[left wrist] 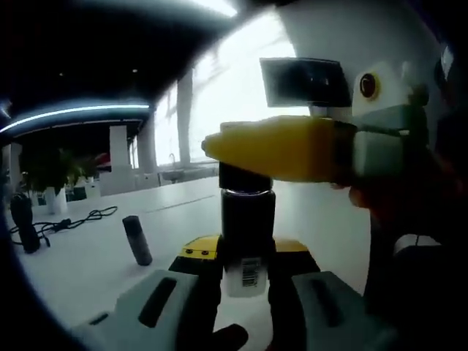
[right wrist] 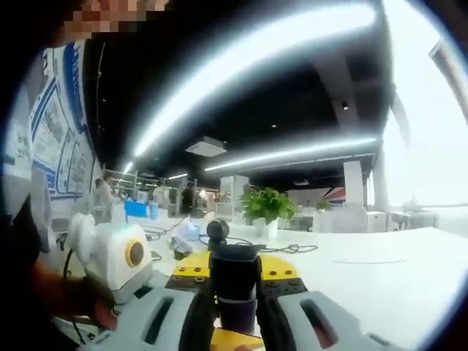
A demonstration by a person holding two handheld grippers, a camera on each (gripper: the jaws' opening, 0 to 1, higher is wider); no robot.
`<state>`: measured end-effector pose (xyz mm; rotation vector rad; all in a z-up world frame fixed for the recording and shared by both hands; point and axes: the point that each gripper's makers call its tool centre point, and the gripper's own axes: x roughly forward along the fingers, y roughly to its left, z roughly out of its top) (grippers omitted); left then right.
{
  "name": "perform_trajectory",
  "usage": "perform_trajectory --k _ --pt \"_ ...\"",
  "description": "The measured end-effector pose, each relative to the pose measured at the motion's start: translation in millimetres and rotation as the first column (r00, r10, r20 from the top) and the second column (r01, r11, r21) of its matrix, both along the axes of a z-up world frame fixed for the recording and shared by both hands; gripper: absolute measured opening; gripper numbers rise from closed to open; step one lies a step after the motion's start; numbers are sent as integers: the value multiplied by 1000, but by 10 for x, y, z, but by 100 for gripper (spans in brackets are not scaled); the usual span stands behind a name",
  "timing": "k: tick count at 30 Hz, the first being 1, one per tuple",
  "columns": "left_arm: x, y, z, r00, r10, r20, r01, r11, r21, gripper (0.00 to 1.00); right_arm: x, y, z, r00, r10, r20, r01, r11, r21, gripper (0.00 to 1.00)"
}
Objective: Pick up cosmetic bottle twist off cap place on table pick up cap screw tight cap place on table
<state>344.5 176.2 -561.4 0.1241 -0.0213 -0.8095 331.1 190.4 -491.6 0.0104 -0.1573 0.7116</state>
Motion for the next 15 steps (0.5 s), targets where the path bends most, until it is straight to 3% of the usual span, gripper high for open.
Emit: perform_trajectory --k 9,15 --pt "-118 -44 22 992 -124 -26 123 992 -21 14 -119 45 28 993 116 4 -116 993 -6 15" --pt "-235 -75 13 972 -232 -37 232 973 -2 14 -203 66 31 983 182 11 -182 983 -30 15"
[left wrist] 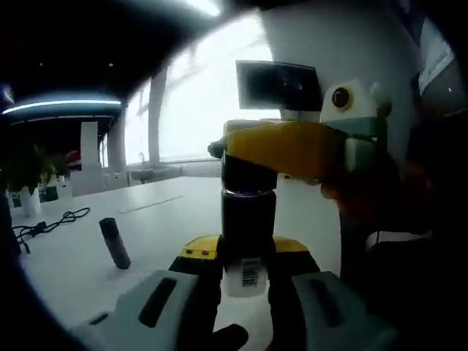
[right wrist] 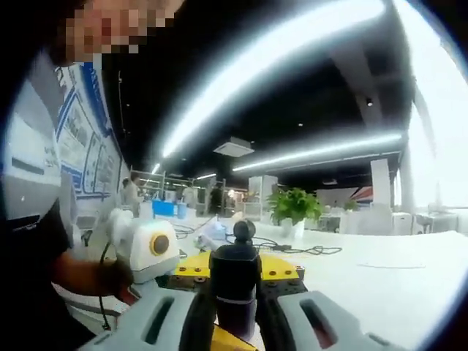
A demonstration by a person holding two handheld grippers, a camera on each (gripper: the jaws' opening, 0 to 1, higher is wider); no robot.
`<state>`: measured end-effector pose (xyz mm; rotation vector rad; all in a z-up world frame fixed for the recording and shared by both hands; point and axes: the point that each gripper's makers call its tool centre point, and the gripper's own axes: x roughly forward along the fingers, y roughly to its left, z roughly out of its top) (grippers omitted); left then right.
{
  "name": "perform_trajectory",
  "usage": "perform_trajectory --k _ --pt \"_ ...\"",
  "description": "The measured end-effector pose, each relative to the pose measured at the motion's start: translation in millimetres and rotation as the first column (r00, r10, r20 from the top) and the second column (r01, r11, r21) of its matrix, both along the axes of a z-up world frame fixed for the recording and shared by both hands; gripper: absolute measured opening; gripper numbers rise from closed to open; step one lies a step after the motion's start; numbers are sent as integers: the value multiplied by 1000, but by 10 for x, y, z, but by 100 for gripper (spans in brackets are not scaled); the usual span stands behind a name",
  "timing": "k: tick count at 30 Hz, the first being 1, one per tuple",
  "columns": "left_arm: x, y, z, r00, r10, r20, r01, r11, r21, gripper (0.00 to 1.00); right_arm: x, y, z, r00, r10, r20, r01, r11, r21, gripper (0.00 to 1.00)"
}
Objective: Pick up cosmetic bottle twist off cap place on table pick up cap screw tight cap place on table
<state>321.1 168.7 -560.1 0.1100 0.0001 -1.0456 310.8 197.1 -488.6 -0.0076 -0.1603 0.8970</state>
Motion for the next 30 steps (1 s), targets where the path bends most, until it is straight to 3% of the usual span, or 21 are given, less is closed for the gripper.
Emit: perform_trajectory --k 8,13,14,22,25,30 --pt "-94 -16 -12 994 -104 -15 104 994 25 14 -84 34 5 996 92 8 -92 995 -27 15" --pt "-157 -27 -6 986 -164 -23 164 986 22 14 -118 27 17 988 152 -5 -152 988 -4 15" --pt "-207 -43 -1 979 -198 -46 199 980 4 14 -127 24 25 986 165 -10 -165 986 4 15" --pt "-333 -20 -16 946 -321 -47 322 946 32 14 -237 58 24 955 294 -38 -293 956 17 15" --pt "-418 -35 -27 927 -371 -62 373 928 26 14 -322 82 9 926 372 -59 -372 928 22 15" --pt "-490 -40 -39 901 -429 -67 432 901 32 14 -383 97 -1 898 435 -64 -436 900 8 15"
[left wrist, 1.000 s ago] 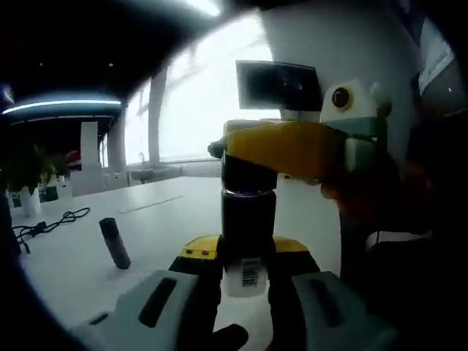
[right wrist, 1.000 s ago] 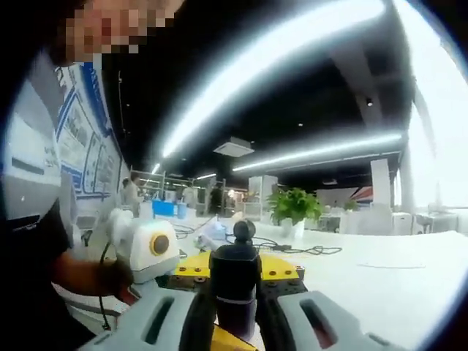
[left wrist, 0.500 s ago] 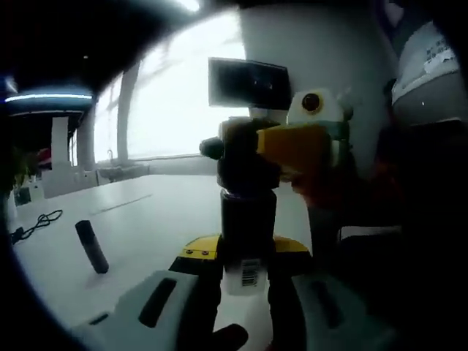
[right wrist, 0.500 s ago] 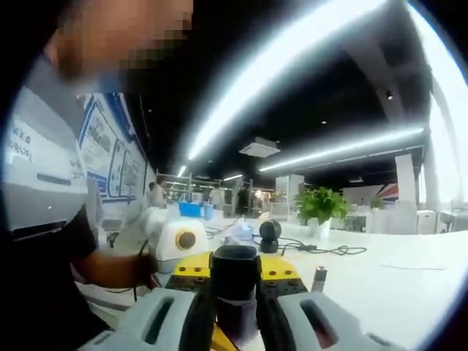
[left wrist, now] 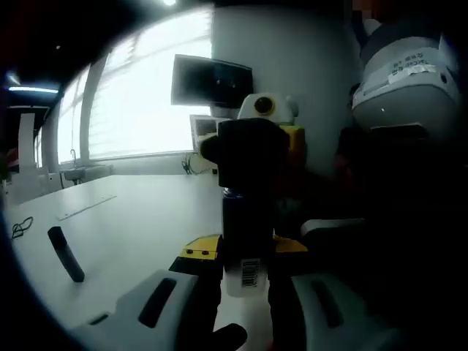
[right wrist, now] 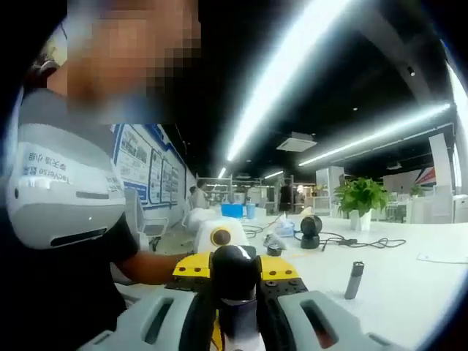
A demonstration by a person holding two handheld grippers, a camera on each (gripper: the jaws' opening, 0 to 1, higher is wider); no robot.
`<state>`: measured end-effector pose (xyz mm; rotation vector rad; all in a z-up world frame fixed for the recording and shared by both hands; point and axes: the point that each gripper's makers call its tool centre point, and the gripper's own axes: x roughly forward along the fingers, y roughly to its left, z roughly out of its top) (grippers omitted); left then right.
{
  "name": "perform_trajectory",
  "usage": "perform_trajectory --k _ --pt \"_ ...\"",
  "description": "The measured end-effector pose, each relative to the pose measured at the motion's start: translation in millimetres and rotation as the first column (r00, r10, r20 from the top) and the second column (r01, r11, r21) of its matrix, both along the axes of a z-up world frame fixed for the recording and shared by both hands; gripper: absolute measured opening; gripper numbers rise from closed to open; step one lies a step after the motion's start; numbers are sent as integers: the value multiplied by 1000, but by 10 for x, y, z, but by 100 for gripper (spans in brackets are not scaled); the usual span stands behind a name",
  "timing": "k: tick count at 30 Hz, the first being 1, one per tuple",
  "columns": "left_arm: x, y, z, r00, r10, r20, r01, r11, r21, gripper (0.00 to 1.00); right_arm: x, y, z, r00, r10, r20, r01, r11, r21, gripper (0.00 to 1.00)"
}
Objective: Pick up cosmetic bottle twist off cap place on table pick up cap screw tight cap place on table
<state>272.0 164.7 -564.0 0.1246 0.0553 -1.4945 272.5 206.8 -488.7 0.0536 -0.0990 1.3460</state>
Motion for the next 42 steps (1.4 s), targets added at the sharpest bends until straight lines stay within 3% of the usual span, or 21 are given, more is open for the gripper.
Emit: perform_trajectory --k 12,19,24,27,34,39,42 --pt "-144 -34 -58 995 -96 -20 96 995 7 14 -118 13 -60 992 124 -29 -124 992 -4 15" --pt "-170 -59 -84 995 -98 -4 98 995 19 14 -150 5 -86 990 140 -19 -141 990 -13 16" --pt "-145 -59 -101 997 -83 -6 83 996 22 14 -127 -7 -95 994 109 13 -109 994 -10 16" --pt "-134 -49 -115 997 -75 0 75 997 19 14 -74 -19 -74 997 64 40 -64 998 3 27" --pt "-98 -44 -166 999 -45 -6 45 999 24 14 -30 -59 -35 999 36 10 -36 999 36 30" --pt "56 -17 -113 999 42 -15 -42 999 -8 14 14 -79 -4 1000 -7 -8 7 998 65 30" --pt "200 4 -53 991 131 -13 -131 990 -43 14 173 -134 -2 992 -126 4 125 990 60 30"
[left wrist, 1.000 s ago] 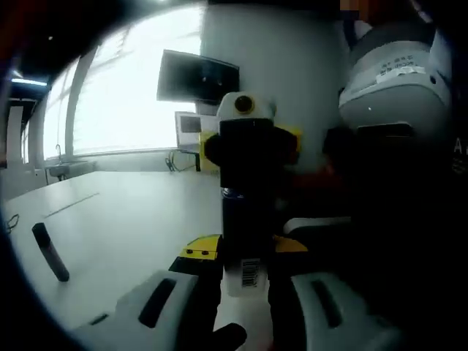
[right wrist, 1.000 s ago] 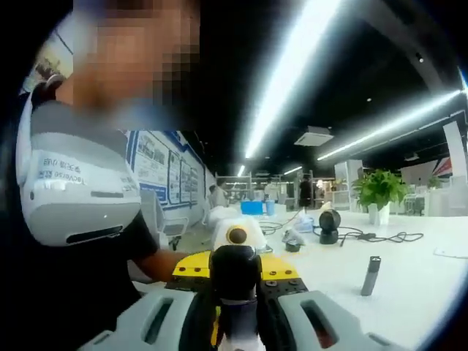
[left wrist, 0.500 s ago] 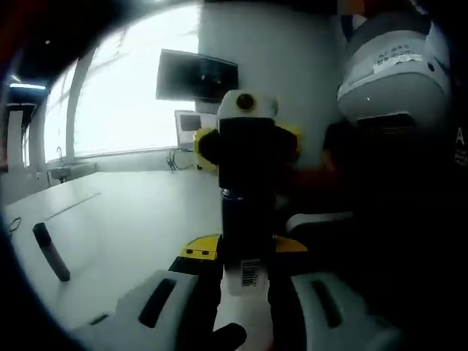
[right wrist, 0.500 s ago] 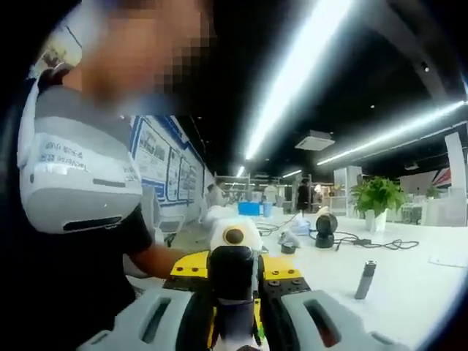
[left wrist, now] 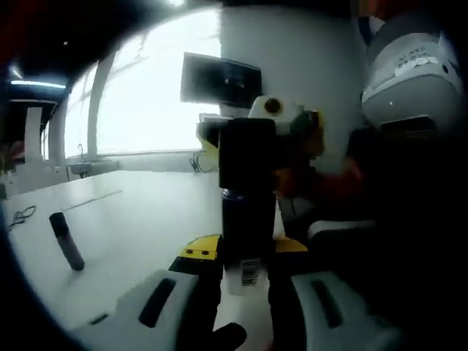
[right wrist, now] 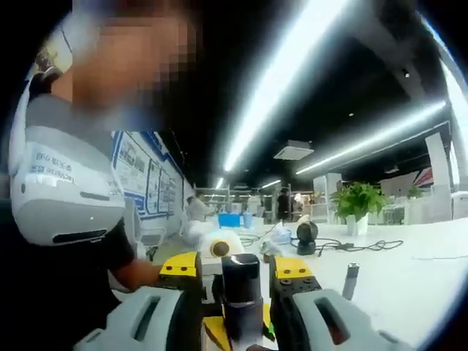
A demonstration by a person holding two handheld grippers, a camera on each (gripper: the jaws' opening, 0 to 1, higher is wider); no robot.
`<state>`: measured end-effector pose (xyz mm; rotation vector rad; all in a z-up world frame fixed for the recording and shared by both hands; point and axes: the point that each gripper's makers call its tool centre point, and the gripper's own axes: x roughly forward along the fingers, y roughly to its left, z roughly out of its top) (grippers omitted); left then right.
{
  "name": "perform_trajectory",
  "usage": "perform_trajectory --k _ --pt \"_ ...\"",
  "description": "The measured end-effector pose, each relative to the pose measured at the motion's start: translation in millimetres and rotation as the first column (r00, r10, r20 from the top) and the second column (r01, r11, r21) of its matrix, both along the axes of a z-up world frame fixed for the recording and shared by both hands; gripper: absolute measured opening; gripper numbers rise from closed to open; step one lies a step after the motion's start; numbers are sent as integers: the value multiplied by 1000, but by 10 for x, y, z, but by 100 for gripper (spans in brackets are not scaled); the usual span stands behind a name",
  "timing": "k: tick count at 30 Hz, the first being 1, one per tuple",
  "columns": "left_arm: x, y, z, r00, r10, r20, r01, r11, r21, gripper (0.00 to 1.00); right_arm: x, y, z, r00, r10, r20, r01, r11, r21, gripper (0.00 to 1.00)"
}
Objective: Pick up cosmetic bottle twist off cap place on table pick up cap screw tight cap place on table
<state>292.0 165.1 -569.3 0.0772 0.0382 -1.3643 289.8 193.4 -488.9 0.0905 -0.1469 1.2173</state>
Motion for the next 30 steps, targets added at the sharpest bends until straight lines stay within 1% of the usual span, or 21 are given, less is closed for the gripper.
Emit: perform_trajectory --k 2,3,4,5,6,8,10,11,13,14,15,17,18,19,20,21,22,24,26,28,30 --pt "36 -5 -3 1000 27 -12 -27 1000 -8 14 77 -13 -1 998 -65 7 65 998 2 30" --pt "118 6 -8 997 78 6 -78 997 -4 14 100 -10 13 996 -92 19 91 996 11 30" --pt "161 6 -29 994 109 17 -109 994 9 14 91 8 9 995 -95 7 95 995 21 30" --pt "199 7 -54 990 136 24 -136 990 24 14 131 2 -6 992 -128 -7 128 992 18 31" --pt "254 14 -57 984 174 36 -175 984 28 14 175 -7 -21 986 -168 12 168 986 3 31" --pt "301 14 -52 978 206 33 -207 978 24 14 232 -8 -53 973 -228 34 229 973 -23 31" --pt "359 30 -34 968 248 38 -249 968 23 14 272 -7 -56 964 -264 33 264 964 -19 32" --pt "385 41 -19 963 266 35 -266 964 17 14 329 -39 -50 950 -310 36 311 950 -14 32" --pt "461 78 -10 943 325 73 -328 944 35 14 391 -69 -68 934 -358 17 358 933 -15 31" --pt "485 81 -4 934 350 77 -353 935 35 14 439 -91 -73 917 -398 11 398 917 -14 31" --pt "517 87 -2 921 380 82 -384 923 35 14 454 -85 -76 909 -416 19 417 909 -15 31" --pt "523 56 -16 916 394 78 -397 917 34 14 464 -53 -53 903 -430 -1 430 903 8 31" --pt "540 55 -14 908 412 72 -415 909 26 14 475 -44 -43 898 -440 -8 441 898 15 31" --pt "550 48 -19 905 419 67 -422 906 25 14 486 -29 -43 891 -454 0 454 891 11 31" --pt "561 47 -19 900 431 59 -433 901 20 14 527 -54 -55 871 -490 3 490 871 0 31" --pt "588 63 -19 889 456 48 -457 889 14 14 534 -42 -54 864 -503 13 503 865 -4 31" --pt "602 69 -19 881 470 54 -472 881 18 14 543 -41 -54 855 -518 16 518 855 -5 31" --pt "630 85 -20 869 493 53 -494 869 17 14 578 -66 -85 826 -562 36 563 826 -29 29" --pt "654 87 -22 859 508 58 -510 860 17 14 587 -48 -118 809 -585 54 587 808 -41 29" --pt "685 102 -17 846 530 62 -532 847 15 14 595 -42 -131 799 -598 56 601 799 -39 29" --pt "686 96 -13 843 533 72 -536 844 19 14 613 -65 -124 787 -615 54 617 786 -33 28"
